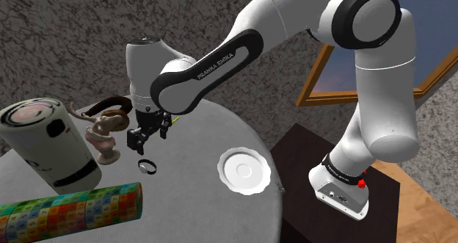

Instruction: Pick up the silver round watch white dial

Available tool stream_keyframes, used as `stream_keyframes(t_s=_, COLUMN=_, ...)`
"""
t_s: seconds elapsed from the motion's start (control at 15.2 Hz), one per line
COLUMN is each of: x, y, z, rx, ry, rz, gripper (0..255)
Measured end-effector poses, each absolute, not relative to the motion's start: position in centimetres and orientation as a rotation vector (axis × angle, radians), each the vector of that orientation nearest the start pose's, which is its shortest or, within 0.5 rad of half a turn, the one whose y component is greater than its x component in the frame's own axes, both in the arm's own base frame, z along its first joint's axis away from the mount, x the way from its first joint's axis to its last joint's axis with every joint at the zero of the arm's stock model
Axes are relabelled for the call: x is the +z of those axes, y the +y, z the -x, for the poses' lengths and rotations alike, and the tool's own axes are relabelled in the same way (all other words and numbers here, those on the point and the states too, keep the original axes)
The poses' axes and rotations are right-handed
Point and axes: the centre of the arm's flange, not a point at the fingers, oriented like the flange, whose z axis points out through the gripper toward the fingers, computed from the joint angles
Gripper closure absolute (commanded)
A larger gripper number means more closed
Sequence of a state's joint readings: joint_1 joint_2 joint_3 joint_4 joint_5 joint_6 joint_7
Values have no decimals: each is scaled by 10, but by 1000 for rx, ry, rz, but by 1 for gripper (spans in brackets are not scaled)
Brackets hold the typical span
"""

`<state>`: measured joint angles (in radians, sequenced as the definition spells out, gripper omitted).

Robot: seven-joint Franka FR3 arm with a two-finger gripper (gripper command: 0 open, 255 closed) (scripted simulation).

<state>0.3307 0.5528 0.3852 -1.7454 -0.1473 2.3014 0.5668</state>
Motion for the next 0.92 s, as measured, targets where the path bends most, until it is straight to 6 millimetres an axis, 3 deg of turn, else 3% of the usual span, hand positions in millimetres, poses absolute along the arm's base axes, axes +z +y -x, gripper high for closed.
stream_keyframes(t_s=0.33, x=246, y=457, z=-535, rx=37, ry=-316, rz=3022, gripper=0)
stream_keyframes(t_s=0.79, x=211, y=461, z=-538, rx=38, ry=-317, rz=3022, gripper=0)
stream_keyframes(t_s=0.86, x=209, y=461, z=-537, rx=38, ry=-317, rz=3022, gripper=255)
stream_keyframes(t_s=0.92, x=208, y=461, z=-537, rx=38, ry=-317, rz=3022, gripper=255)
